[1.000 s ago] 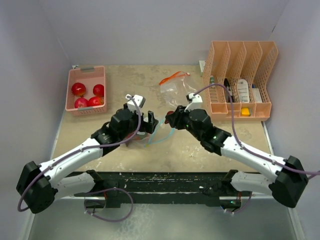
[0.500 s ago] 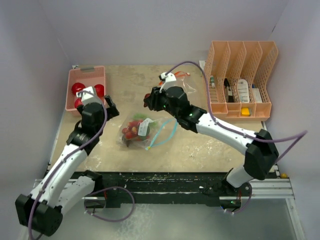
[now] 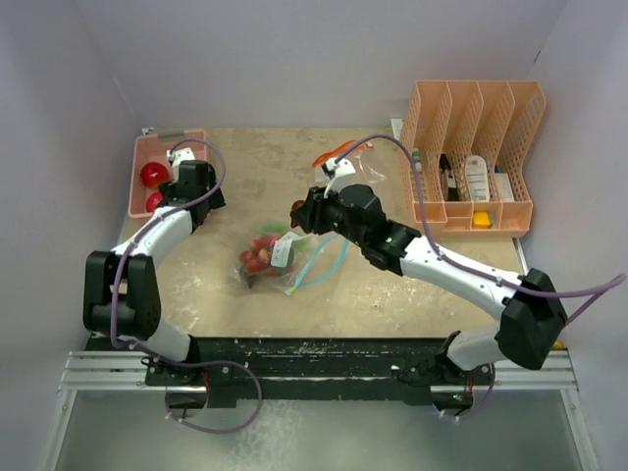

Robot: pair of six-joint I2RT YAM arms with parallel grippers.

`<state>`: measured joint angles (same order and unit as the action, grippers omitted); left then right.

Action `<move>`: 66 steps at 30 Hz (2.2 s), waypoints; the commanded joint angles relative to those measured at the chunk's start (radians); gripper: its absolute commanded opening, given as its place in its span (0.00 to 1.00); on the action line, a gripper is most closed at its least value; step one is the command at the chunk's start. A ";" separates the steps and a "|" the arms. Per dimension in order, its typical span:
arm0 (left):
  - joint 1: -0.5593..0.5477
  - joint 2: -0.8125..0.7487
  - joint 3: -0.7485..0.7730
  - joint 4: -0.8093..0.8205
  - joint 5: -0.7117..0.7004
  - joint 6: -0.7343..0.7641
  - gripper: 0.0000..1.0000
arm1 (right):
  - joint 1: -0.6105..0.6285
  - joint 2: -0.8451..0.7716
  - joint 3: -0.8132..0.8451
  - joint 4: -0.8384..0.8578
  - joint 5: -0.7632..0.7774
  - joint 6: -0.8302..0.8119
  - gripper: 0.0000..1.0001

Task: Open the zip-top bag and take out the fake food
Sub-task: Move the bin to the center of the board.

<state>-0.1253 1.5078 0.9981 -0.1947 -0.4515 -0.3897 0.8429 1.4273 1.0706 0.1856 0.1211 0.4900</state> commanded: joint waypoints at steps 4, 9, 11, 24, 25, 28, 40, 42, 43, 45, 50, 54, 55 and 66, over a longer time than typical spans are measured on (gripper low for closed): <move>0.041 0.167 0.085 0.120 0.108 0.004 0.89 | -0.010 -0.103 -0.048 -0.003 0.038 -0.004 0.07; 0.041 0.224 0.095 0.156 0.149 0.005 0.70 | -0.016 -0.141 -0.105 -0.010 0.055 -0.001 0.07; 0.040 0.228 0.094 0.160 0.165 0.003 0.60 | -0.020 -0.146 -0.114 -0.011 0.055 -0.001 0.07; 0.031 0.175 0.220 0.109 0.165 0.041 0.87 | -0.029 -0.114 -0.095 -0.016 0.041 0.000 0.07; 0.033 0.201 0.248 0.096 0.163 0.040 0.88 | -0.030 -0.114 -0.091 -0.021 0.041 -0.002 0.07; 0.040 0.284 0.321 0.072 0.179 0.037 0.88 | -0.034 -0.114 -0.077 -0.043 0.045 -0.007 0.07; 0.033 0.437 0.351 0.082 0.234 -0.041 0.48 | -0.050 -0.177 -0.023 -0.129 0.071 -0.016 0.07; 0.013 0.415 0.318 0.105 0.241 -0.043 0.34 | -0.053 -0.180 -0.019 -0.135 0.074 -0.017 0.07; -0.002 0.400 0.305 0.113 0.241 -0.040 0.29 | -0.052 -0.179 -0.016 -0.135 0.075 -0.018 0.07; -0.041 0.373 0.285 0.118 0.229 -0.034 0.26 | -0.053 -0.167 -0.010 -0.133 0.075 -0.018 0.07; -0.144 0.312 0.257 0.112 0.212 -0.032 0.28 | -0.086 -0.127 0.013 -0.137 0.071 -0.038 0.07; -0.170 0.304 0.236 0.137 0.240 -0.038 0.29 | -0.137 -0.093 0.032 -0.118 0.021 -0.039 0.07; -0.173 0.312 0.236 0.140 0.250 -0.038 0.31 | -0.147 -0.082 0.038 -0.114 0.011 -0.038 0.07; -0.173 0.089 0.147 0.142 0.249 -0.024 0.99 | -0.154 0.161 0.189 -0.027 -0.047 -0.014 0.07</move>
<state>-0.3042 1.7813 1.1679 -0.0914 -0.1822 -0.4076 0.6868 1.5150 1.1530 0.0734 0.0956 0.4725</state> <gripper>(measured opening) 0.879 0.413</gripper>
